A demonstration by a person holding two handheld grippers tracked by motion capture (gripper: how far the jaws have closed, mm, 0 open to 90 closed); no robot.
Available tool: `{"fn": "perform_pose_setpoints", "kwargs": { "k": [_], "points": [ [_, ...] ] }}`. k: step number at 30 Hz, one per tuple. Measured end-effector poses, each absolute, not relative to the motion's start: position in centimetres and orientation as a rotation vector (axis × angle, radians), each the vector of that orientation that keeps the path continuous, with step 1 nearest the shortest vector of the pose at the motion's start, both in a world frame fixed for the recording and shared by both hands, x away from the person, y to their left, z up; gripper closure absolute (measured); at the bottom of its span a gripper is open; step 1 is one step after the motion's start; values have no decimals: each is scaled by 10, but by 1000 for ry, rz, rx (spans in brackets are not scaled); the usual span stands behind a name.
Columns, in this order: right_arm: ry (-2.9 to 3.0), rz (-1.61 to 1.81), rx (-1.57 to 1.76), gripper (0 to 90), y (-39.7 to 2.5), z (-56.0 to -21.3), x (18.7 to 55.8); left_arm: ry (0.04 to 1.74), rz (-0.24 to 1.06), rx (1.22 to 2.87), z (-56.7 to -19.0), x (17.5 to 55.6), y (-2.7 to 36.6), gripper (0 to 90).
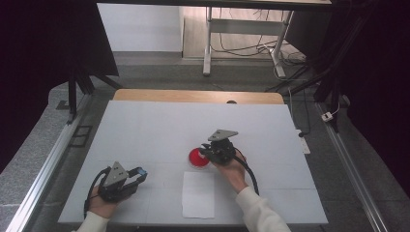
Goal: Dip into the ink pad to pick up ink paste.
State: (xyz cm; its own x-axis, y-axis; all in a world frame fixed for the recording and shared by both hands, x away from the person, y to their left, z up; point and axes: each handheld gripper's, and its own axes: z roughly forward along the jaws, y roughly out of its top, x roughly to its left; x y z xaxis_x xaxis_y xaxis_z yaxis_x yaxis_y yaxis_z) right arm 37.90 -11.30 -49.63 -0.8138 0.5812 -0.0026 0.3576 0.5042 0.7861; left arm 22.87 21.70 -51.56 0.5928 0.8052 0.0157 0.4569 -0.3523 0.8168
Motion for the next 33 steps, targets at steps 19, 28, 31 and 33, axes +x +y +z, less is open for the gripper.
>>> {"fn": "perform_pose_setpoints", "kwargs": {
  "k": [19,28,31,33],
  "points": [
    [2495,1149,775,759,-109,-498,378,1002,539,2004,-516,228,216,652],
    [2489,1123,761,761,-107,-498,375,1003,541,2006,-515,228,216,652],
    [2490,1131,763,761,-107,-499,376,1003,542,2005,-515,227,216,652],
    [2492,1128,767,761,-108,-499,376,1003,542,2006,-515,227,216,652]
  ]
}}
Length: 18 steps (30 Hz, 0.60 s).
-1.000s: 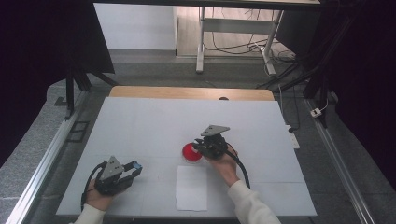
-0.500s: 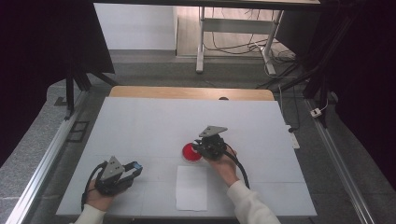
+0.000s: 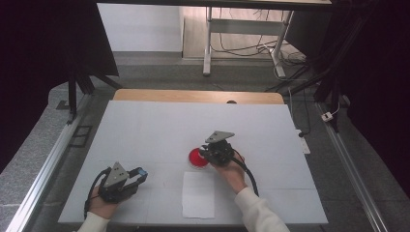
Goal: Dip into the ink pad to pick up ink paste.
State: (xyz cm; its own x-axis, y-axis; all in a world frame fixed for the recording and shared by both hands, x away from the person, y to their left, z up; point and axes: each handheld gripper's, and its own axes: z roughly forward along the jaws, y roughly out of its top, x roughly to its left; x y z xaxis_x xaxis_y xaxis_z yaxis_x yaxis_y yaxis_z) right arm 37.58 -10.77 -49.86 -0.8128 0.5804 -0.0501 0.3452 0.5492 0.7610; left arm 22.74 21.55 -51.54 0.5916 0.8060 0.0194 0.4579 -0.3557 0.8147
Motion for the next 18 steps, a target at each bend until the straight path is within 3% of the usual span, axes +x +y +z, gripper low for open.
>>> {"fn": "perform_pose_setpoints", "kwargs": {
  "k": [18],
  "points": [
    [2479,1150,777,757,-109,-497,375,1003,536,2006,-516,228,216,652]
  ]
}}
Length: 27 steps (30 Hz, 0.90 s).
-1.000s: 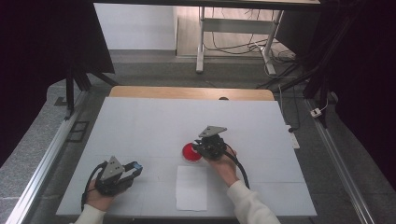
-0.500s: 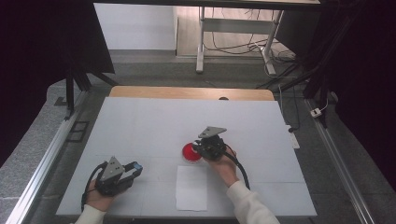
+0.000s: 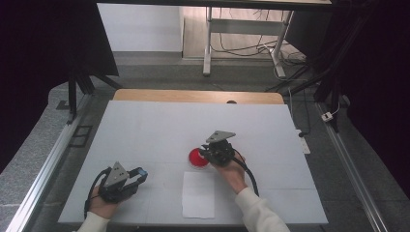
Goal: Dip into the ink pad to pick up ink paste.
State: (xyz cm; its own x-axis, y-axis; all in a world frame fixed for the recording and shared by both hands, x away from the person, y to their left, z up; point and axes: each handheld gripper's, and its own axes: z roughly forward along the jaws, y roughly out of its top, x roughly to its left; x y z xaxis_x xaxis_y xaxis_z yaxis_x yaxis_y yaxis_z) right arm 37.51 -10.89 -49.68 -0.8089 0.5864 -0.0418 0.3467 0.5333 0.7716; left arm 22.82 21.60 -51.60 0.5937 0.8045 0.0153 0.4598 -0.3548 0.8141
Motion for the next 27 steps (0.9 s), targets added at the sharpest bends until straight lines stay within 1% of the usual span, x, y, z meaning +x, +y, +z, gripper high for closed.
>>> {"fn": "perform_pose_setpoints", "kwargs": {
  "k": [17,27],
  "points": [
    [2435,1241,773,755,-115,-483,373,1003,535,2006,-516,229,216,652],
    [2471,1206,730,755,-108,-487,372,1002,533,2009,-517,229,217,652]
  ]
}}
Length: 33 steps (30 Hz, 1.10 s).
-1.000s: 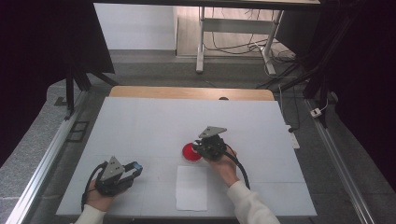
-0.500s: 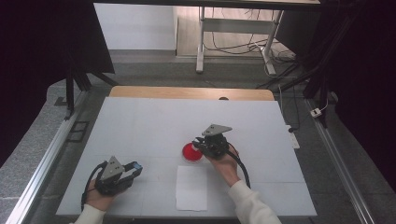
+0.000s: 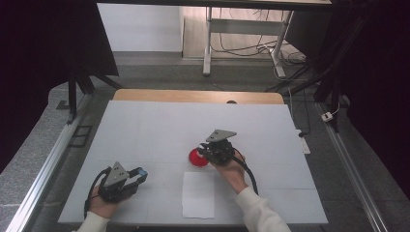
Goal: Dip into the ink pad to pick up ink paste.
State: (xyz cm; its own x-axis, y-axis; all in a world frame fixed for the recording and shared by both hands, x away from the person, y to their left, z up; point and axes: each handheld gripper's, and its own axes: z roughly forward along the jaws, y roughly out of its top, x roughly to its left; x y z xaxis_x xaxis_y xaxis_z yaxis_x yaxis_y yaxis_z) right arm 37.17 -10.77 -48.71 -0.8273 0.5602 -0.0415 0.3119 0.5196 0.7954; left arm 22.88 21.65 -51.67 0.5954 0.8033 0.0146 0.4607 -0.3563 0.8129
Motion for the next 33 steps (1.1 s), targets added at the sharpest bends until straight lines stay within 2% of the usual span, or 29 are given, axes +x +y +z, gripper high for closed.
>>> {"fn": "perform_pose_setpoints", "kwargs": {
  "k": [33],
  "points": [
    [2524,1084,691,757,-98,-495,371,998,530,2016,-517,229,215,652]
  ]
}}
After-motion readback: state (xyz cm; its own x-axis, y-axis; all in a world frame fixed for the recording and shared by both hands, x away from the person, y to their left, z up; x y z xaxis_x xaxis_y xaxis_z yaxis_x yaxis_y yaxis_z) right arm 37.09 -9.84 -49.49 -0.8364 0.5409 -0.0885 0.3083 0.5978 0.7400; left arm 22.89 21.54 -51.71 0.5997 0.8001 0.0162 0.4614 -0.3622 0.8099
